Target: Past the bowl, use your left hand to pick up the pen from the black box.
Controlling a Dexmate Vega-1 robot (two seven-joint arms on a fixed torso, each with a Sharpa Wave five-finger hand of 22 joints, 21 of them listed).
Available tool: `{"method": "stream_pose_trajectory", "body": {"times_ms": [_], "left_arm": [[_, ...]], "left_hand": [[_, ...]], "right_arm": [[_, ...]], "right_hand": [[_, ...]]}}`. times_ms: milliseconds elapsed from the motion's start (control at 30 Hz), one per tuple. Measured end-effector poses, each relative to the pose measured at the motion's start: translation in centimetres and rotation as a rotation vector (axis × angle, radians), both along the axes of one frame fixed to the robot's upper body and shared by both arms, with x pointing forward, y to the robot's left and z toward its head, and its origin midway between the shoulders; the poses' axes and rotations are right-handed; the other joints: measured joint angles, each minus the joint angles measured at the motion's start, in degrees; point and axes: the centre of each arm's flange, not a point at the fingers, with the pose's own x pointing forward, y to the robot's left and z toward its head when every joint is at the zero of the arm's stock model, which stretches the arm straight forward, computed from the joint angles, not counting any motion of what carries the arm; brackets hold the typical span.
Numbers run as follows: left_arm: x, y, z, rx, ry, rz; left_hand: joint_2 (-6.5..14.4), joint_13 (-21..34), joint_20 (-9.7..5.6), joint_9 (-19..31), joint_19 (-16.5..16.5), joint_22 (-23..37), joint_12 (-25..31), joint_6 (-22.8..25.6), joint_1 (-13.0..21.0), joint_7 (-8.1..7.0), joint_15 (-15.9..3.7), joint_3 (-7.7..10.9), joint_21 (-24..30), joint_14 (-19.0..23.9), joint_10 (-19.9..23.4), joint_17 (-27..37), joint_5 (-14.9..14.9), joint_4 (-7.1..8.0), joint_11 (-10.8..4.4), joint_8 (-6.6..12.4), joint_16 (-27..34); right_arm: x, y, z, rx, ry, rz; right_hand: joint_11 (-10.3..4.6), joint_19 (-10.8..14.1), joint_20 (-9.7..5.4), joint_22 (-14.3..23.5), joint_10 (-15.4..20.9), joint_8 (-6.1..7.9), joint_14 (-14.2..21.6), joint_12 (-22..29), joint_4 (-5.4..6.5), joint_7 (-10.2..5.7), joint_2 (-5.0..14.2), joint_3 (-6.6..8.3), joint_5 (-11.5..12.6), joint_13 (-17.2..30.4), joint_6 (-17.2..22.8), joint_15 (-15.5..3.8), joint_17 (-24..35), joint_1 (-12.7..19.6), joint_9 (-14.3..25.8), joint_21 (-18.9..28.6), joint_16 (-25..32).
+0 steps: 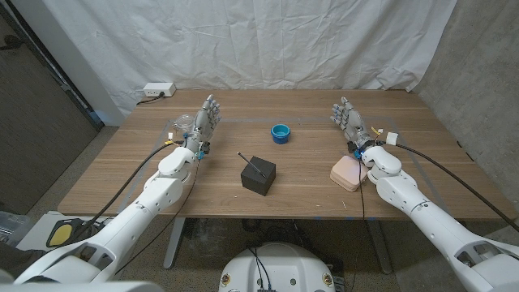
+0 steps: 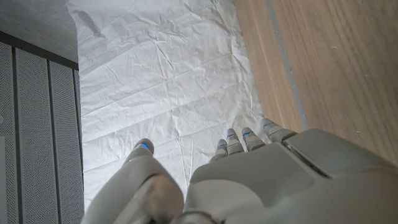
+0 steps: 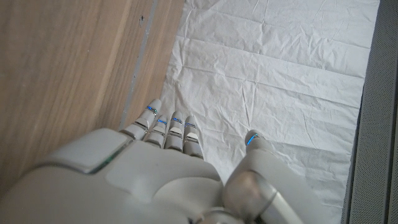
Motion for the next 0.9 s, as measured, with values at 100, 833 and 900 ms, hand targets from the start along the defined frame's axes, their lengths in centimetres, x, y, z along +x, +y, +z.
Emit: {"method": "stream_pose_trajectory", "body": {"times_ms": [100,833,900], "left_arm": [[-0.1,-0.2,-0.1,-0.002,0.002,-0.004],[-1.4,-0.7,0.7,0.021,0.008,-0.019],[-1.8,-0.6,0.9,0.021,0.000,-0.021]], "left_hand": [[0.3,0.0,0.00,0.3,0.0,0.0,0.0,0.0,0.3,0.00,0.00,0.10,0.0,0.0,0.0,0.0,0.0,-0.10,0.00,0.00,0.0],[1.7,0.0,-0.22,0.3,0.2,0.0,0.7,2.0,2.3,0.10,0.31,0.81,0.0,1.0,1.3,0.0,0.9,-0.81,0.61,0.56,0.4],[1.7,0.0,-0.22,0.3,0.2,0.0,0.7,2.0,2.3,0.10,0.31,0.86,0.0,1.0,1.3,0.0,1.0,-0.86,0.62,0.56,0.4]], "right_arm": [[0.1,0.1,-0.1,0.001,0.000,0.010],[-0.2,0.3,-0.6,0.000,0.001,0.034],[-0.3,0.2,-0.7,0.003,0.004,0.032]], "right_hand": [[0.00,0.0,0.00,0.0,0.0,0.00,0.0,0.0,0.00,0.00,0.00,0.00,0.0,0.0,0.0,0.00,0.0,0.0,0.0,0.0,0.0],[-0.02,0.0,0.02,0.3,0.6,0.00,0.2,0.0,-0.24,-0.10,0.45,0.23,0.0,0.0,0.5,0.21,0.0,0.4,-0.2,-0.3,0.0],[-0.02,0.4,0.03,0.3,0.6,0.00,0.2,0.0,-0.24,-0.10,0.45,0.23,0.0,0.0,0.5,0.21,0.0,0.4,-0.2,-0.3,0.0]]}}
